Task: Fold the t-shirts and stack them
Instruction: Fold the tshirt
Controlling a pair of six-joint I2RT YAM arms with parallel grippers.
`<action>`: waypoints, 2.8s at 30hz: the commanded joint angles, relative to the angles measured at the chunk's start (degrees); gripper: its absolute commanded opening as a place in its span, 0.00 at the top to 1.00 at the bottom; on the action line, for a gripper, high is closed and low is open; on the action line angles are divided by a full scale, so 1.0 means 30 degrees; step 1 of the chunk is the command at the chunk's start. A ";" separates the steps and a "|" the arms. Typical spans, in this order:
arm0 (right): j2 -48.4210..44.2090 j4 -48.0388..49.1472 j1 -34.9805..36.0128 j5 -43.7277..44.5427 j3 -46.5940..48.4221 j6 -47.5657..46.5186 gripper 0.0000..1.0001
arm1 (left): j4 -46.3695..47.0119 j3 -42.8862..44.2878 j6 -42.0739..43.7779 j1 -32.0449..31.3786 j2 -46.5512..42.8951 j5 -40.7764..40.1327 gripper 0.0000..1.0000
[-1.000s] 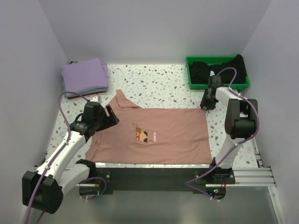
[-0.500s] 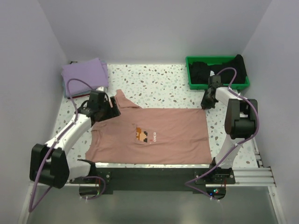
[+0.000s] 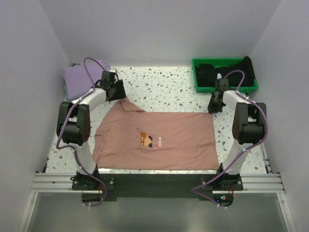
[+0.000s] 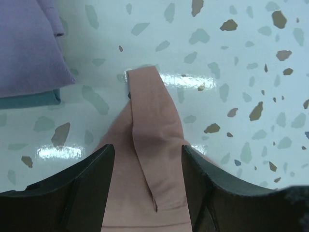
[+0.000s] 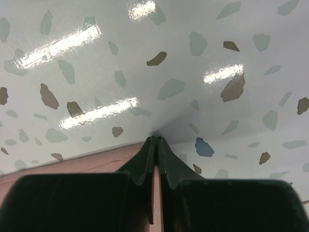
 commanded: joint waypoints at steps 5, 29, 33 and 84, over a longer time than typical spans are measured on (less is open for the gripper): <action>0.0240 -0.1336 -0.0065 -0.0239 -0.0222 -0.0261 1.00 | 0.2026 0.2419 0.0762 0.0866 0.2548 0.1746 0.39; 0.0620 -0.1687 -0.0036 -0.0709 0.0276 -0.0261 1.00 | 0.1676 0.4236 0.1465 0.1247 0.5950 0.1894 0.66; 0.0620 -0.1717 -0.0065 -0.0796 0.0276 -0.0261 1.00 | 0.1501 0.4148 0.1465 0.1247 0.6125 0.1807 0.81; -0.3213 -0.4295 -0.0035 -0.2086 0.3329 -0.0554 1.00 | -0.0637 0.1868 -0.2580 0.3093 -0.2711 0.6438 1.00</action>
